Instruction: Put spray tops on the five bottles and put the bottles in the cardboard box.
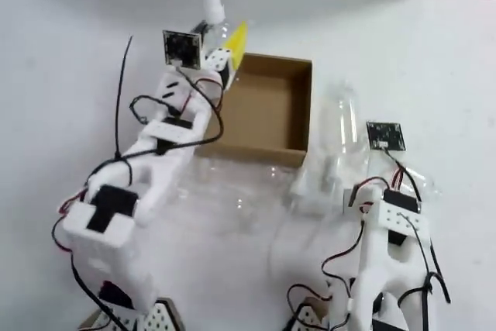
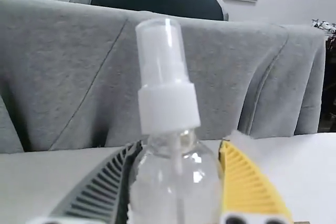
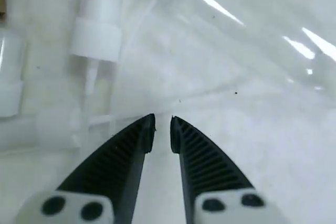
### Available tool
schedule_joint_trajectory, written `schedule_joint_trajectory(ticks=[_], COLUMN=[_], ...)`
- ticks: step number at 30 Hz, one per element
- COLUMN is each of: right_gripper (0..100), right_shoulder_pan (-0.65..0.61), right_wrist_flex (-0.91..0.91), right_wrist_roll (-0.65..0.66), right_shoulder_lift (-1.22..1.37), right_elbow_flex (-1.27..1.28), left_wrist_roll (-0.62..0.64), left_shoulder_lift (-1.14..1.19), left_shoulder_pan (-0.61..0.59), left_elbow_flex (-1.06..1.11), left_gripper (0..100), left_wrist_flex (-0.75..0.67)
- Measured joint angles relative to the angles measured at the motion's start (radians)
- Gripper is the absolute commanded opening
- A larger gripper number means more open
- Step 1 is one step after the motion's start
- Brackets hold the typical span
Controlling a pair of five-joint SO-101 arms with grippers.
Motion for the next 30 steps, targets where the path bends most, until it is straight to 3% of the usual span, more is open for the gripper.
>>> schedule_joint_trajectory(ticks=[11, 30], right_gripper=[3.2, 3.2], right_shoulder_pan=[0.0, 0.0], right_wrist_flex=[-0.012, -0.031], right_wrist_roll=[0.0, 0.0], right_shoulder_lift=[0.0, 0.0], right_elbow_flex=[0.0, 0.0], left_wrist_roll=[0.0, -0.084], left_shoulder_lift=[0.247, 0.35], left_shoulder_pan=[0.0, -0.017], left_elbow_flex=[-0.226, -0.242], left_gripper=[2, 2], left_wrist_flex=[-0.006, -0.051])
